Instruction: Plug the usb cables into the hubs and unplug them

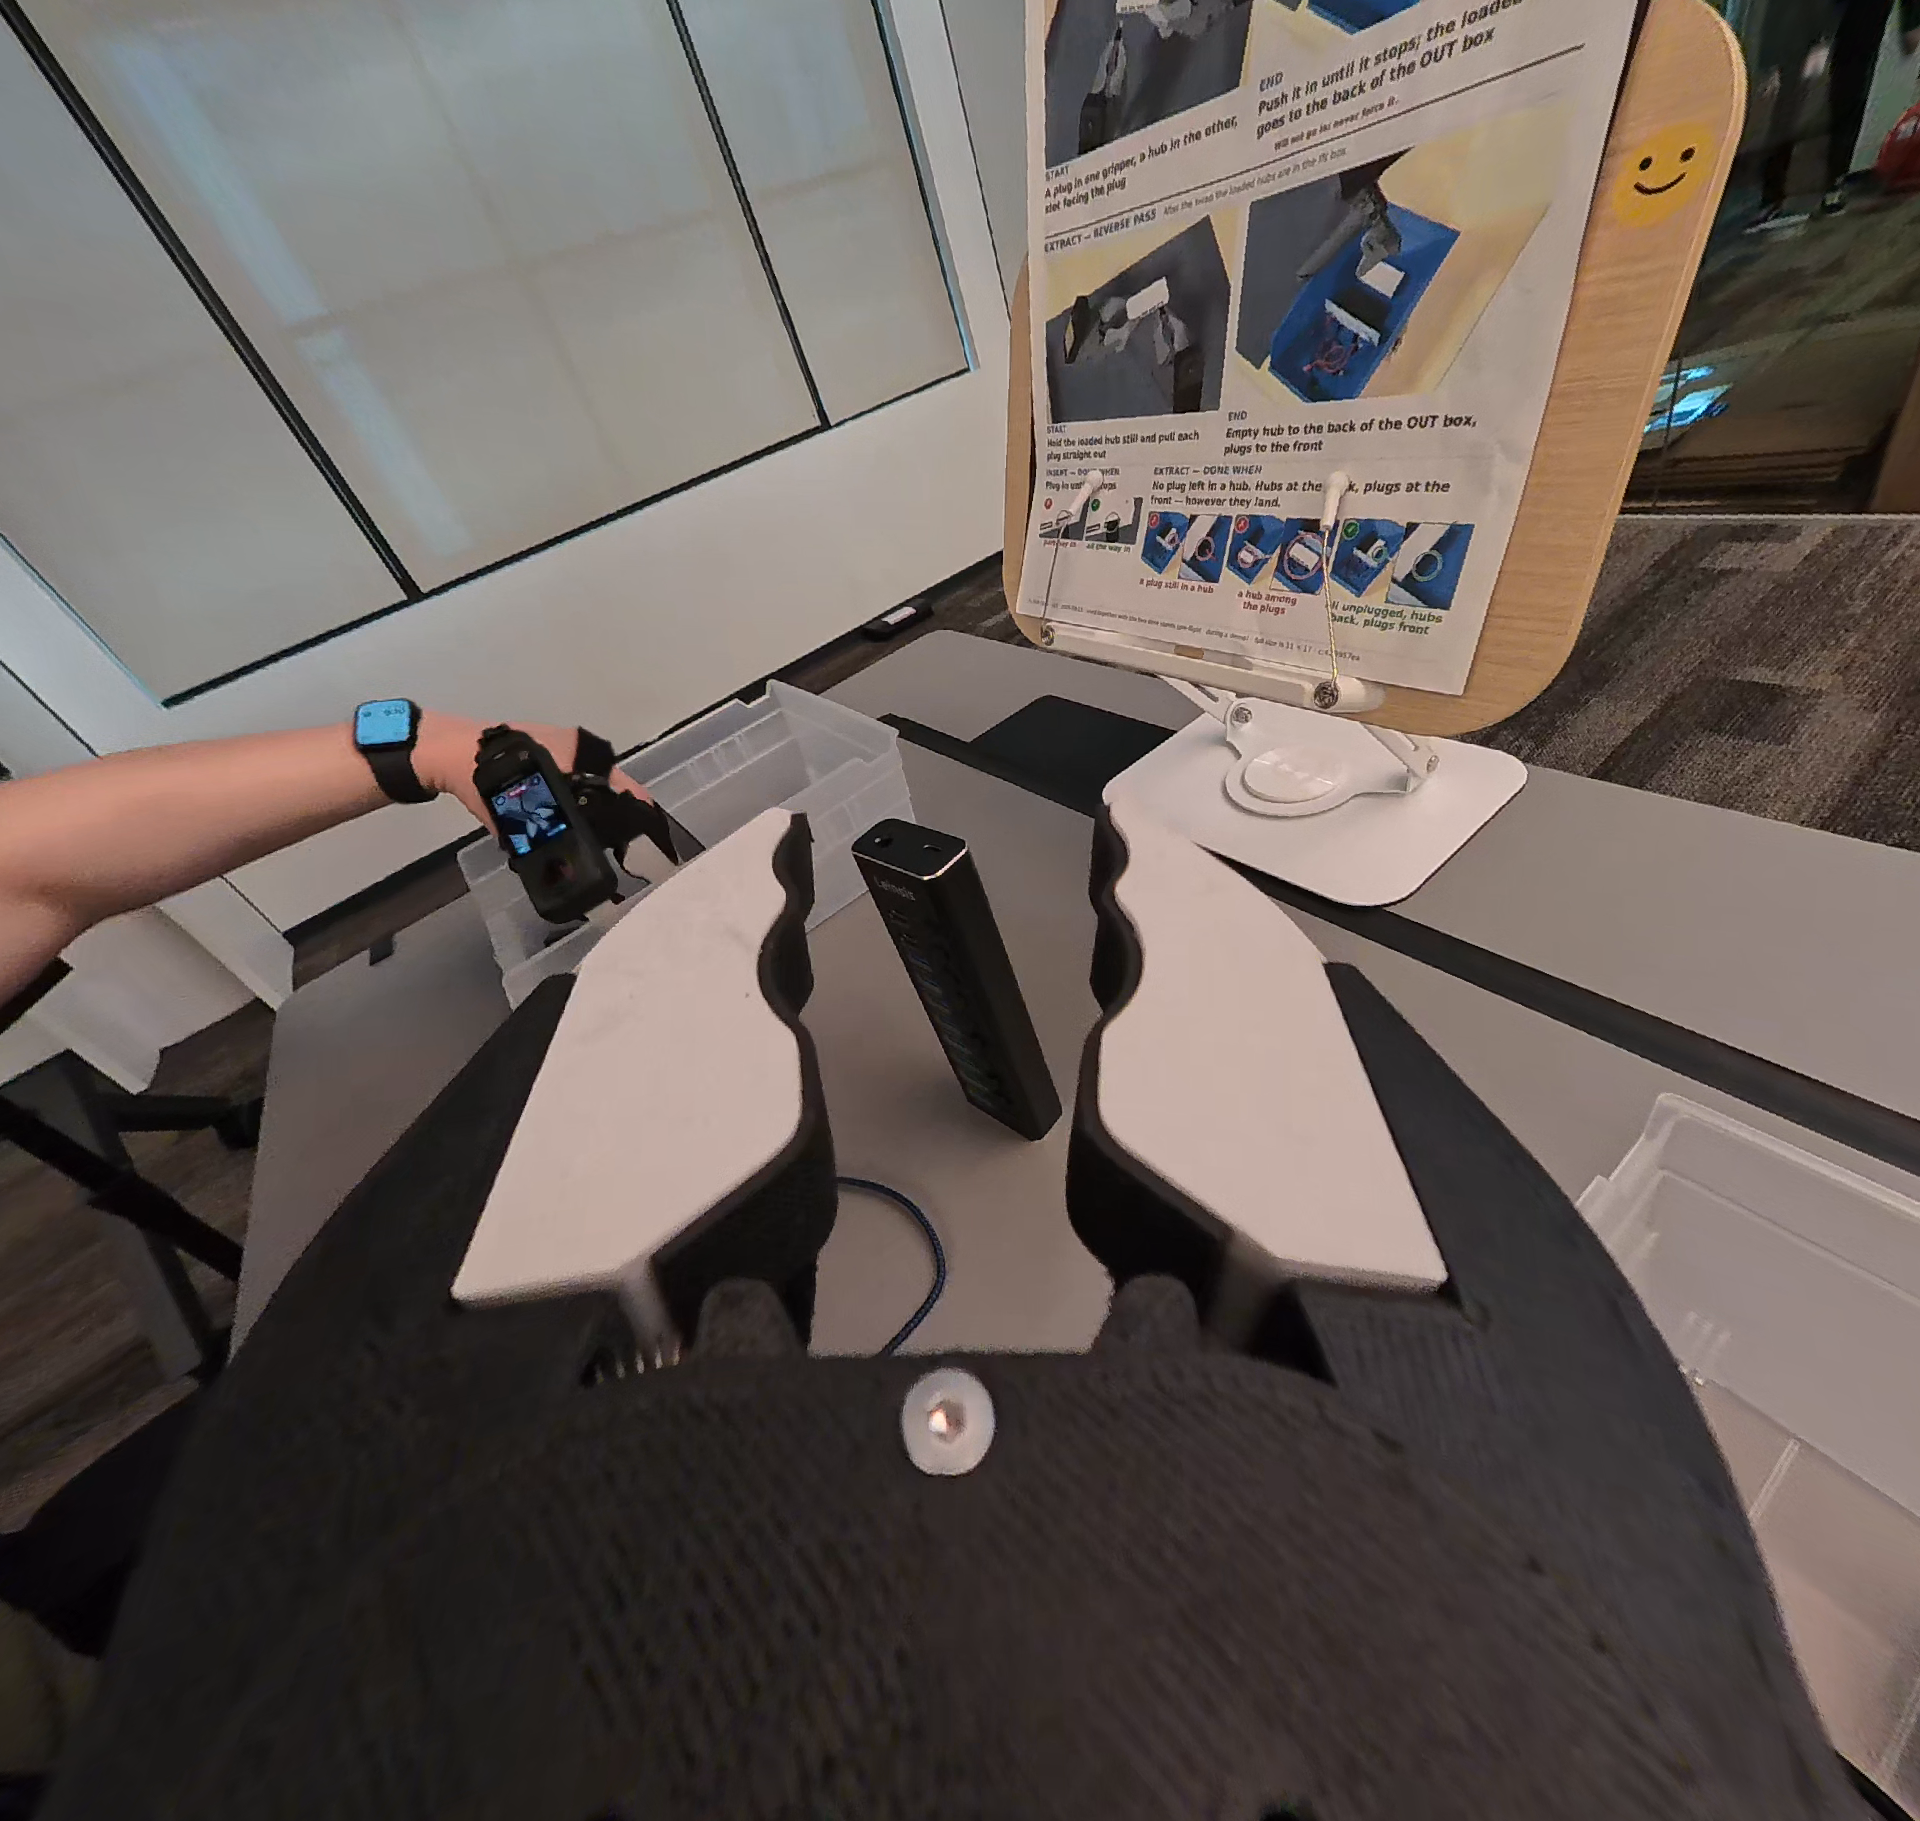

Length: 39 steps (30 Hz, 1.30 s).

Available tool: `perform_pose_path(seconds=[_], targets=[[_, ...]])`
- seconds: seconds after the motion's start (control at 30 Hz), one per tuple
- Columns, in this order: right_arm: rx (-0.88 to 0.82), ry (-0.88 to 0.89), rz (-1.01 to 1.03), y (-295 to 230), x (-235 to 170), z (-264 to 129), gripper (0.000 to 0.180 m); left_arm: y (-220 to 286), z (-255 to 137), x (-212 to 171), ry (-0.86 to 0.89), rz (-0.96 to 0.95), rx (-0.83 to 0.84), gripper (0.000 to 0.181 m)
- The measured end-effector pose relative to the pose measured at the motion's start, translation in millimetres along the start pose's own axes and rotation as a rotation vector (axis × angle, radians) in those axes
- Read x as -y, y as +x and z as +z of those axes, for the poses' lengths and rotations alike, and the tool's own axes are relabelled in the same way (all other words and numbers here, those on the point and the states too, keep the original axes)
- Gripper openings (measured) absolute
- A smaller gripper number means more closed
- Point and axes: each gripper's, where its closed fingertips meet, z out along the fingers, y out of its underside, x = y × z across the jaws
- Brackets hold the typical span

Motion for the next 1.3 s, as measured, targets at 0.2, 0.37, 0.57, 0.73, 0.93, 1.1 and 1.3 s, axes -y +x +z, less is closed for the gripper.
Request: perform_pose_path(seconds=[0.2, 0.37, 0.57, 0.73, 0.93, 1.1, 1.3], targets=[[-0.003, -0.016, -0.008, 0, -2, 0, 0.052, 3, 1, 1, 0.012, 0.012, -0.071, 0.012], [0.0, -0.012, -0.005, 0, -1, -2, 0.052, 5, 1, 1, 0.042, -0.018, -0.062, 0.007], [0.008, -0.008, -0.005, -2, 0, -5, 0.051, 6, 1, -4, 0.003, -0.019, -0.012, 0.005], [0.019, 0.008, -0.005, -6, 5, -8, 0.051, -4, -35, -10, -0.064, -0.027, 0.113, 0.003], [0.055, 0.021, -0.025, -22, 10, -8, 0.051, -26, -136, -28, -0.169, -0.067, 0.337, 0.002], [0.121, 0.011, -0.048, -49, 7, 2, 0.051, -29, -206, -30, -0.24, -0.117, 0.445, 0.002], [0.33, -0.052, -0.186, -118, -20, 32, 0.051, -25, -276, 20, -0.103, -0.149, 0.534, 0.002]])
